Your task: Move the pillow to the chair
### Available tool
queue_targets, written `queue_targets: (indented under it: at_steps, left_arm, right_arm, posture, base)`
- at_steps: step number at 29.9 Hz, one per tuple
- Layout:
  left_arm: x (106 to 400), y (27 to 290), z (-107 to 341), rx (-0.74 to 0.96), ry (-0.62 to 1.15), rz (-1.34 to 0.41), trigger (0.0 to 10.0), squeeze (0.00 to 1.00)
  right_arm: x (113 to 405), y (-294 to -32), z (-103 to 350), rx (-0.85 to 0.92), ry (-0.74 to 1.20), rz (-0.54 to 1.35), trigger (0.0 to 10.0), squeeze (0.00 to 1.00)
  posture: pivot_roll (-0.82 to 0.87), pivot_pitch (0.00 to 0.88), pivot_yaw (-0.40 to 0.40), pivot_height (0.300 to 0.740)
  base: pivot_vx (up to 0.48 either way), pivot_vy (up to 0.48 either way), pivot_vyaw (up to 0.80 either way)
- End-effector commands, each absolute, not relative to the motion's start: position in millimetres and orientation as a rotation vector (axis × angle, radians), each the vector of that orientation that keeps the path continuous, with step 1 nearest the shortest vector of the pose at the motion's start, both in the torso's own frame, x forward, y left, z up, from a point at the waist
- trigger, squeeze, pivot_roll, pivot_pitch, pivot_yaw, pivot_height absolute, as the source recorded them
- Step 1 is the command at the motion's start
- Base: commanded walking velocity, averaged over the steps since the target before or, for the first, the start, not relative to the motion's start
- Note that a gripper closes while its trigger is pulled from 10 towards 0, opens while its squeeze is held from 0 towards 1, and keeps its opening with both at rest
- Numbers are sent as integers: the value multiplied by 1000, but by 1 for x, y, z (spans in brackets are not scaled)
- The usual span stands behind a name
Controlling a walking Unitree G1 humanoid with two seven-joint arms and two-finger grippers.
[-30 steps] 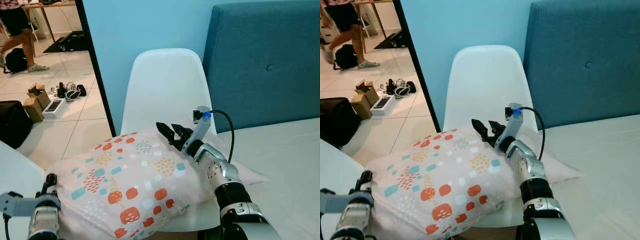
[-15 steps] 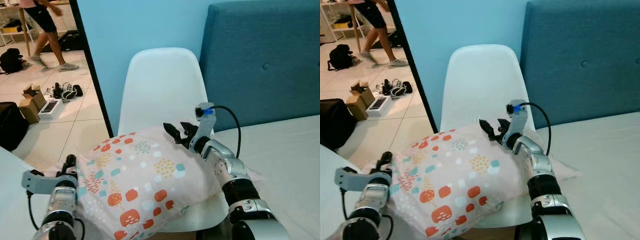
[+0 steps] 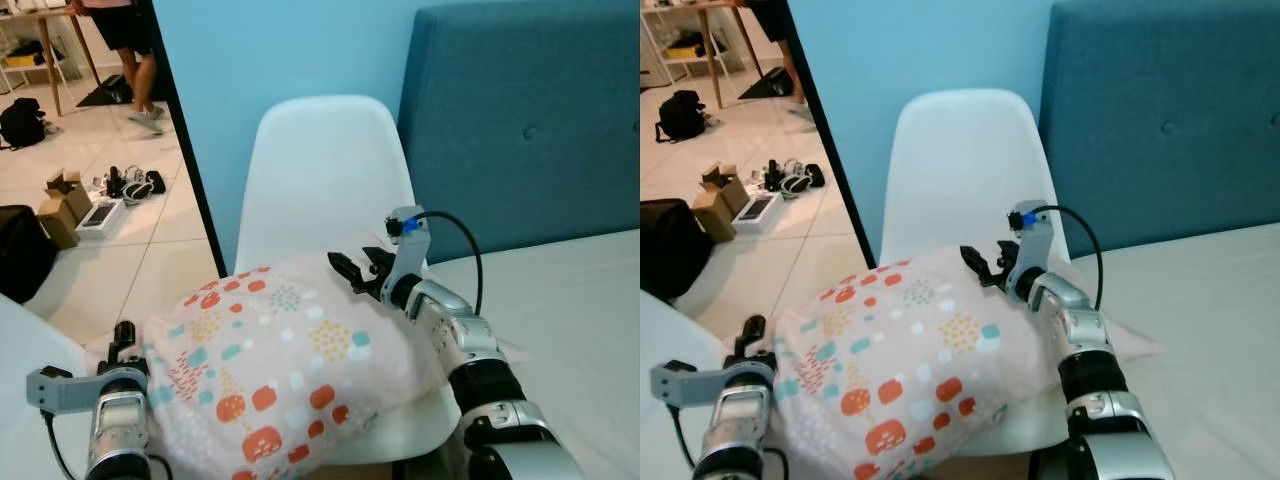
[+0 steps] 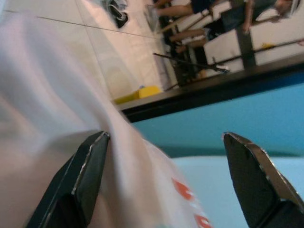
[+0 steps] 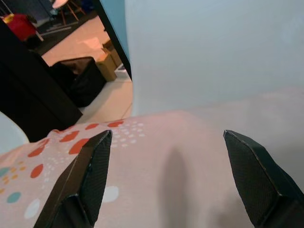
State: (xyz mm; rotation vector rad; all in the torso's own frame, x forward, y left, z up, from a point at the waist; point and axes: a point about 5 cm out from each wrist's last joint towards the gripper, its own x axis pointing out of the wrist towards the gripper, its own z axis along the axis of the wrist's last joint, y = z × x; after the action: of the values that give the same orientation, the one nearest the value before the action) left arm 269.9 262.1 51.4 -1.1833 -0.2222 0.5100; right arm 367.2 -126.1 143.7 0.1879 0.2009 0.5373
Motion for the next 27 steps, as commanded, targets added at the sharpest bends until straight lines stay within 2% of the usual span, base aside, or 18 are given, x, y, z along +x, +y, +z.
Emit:
queue_targets:
  at_steps: [1,5,7,9,11,13,14,18,25,27]
  left_arm:
    - [247,277,57,-1094,-242,647,10000,0]
    - [224,283,50,-1006,-201,766,10000,0]
    - [204,287,36,-867,-116,847,10000,0]
    - [204,287,36,-867,-116,847,10000,0]
    - [187,290,15,-795,-6,915,10000,0]
    - [178,287,-7,-854,88,950,10000,0]
    - [178,287,-7,-854,88,950,10000,0]
    - [189,268,-30,-1034,201,908,10000,0]
    - [197,261,-41,-1050,291,929,10000,0]
    - [214,254,-42,-1098,324,885,10000,0]
  right_arm:
    - [367,-122,141,182,219,558,10000,0]
    - [365,-123,139,174,232,562,10000,0]
    - [364,-124,137,171,243,564,10000,0]
    - [364,-124,137,171,243,564,10000,0]
    - [363,-125,135,167,250,566,10000,0]
    - [363,-124,135,163,254,570,10000,0]
    - [363,-124,135,163,254,570,10000,0]
    - [364,-122,138,152,250,582,10000,0]
    - [365,-127,142,132,247,572,10000,0]
    - [365,-133,144,132,247,549,10000,0]
  posture:
    - [117,10,31,575]
    - [119,10,30,575]
    - [121,4,27,575]
    - [121,4,27,575]
    - [120,0,26,575]
    - [118,0,21,575]
    - [118,0,21,575]
    - [88,0,19,575]
    - [60,0,21,575]
    - [49,0,10,575]
  base:
    - [0,0,0]
    - [0,0,0]
    - [0,0,0]
    - [0,0,0]
    - [0,0,0]
    - [0,0,0]
    - [0,0,0]
    - [0,0,0]
    - [0,0,0]
    - [0,0,0]
